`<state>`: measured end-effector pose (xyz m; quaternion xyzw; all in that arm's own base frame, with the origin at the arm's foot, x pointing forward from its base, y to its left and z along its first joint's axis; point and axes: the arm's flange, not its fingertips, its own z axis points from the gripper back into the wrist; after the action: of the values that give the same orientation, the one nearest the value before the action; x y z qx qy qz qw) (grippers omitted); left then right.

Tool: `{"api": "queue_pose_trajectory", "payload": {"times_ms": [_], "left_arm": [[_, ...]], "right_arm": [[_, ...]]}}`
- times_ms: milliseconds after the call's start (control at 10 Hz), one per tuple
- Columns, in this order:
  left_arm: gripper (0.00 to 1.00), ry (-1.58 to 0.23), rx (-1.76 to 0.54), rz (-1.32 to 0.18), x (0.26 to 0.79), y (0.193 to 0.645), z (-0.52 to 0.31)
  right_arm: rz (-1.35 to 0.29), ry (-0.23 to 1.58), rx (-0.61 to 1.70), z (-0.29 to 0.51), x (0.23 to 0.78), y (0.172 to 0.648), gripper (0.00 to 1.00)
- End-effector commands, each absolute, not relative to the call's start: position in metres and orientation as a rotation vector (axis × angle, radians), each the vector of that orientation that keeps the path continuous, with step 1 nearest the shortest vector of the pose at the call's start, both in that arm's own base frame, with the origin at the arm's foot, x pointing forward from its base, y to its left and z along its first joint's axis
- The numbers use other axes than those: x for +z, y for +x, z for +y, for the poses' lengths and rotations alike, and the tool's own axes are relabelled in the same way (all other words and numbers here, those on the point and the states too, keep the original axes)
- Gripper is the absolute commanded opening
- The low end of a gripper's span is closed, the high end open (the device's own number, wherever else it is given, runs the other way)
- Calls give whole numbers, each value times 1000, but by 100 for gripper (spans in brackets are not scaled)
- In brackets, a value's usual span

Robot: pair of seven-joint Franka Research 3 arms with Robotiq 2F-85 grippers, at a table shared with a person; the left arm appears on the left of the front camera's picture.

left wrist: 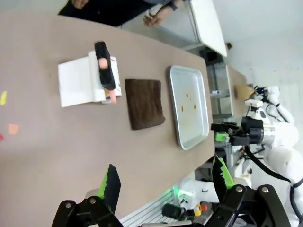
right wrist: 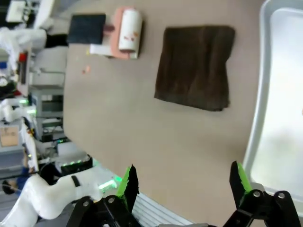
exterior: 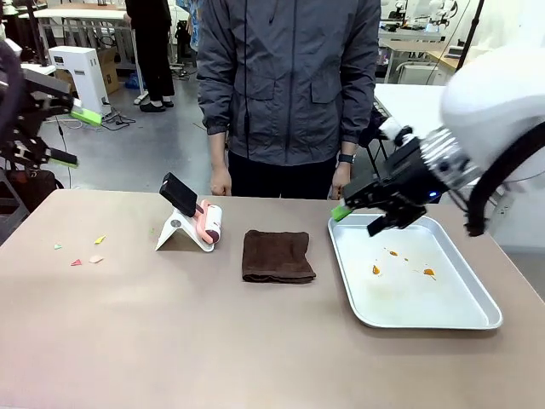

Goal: Clean the surface of the table.
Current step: Hold the Lint Roller with your left hand and the towel with your right hand.

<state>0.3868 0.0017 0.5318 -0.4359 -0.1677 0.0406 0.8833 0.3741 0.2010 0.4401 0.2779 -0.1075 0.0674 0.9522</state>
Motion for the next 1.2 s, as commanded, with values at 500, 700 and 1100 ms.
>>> {"api": "queue_pose_trajectory", "payload": {"times_ms": [500, 700, 1100], "left_arm": [[100, -782, -10, -146, 483, 426, -57], [100, -819, 2, -159, 482, 417, -50], [100, -795, -61, -121, 475, 438, -67]], "right_arm": [[-183, 506, 214, 248, 392, 373, 100], [-169, 478, 231, 254, 386, 368, 100], [-150, 412, 204, 269, 381, 397, 100]]}}
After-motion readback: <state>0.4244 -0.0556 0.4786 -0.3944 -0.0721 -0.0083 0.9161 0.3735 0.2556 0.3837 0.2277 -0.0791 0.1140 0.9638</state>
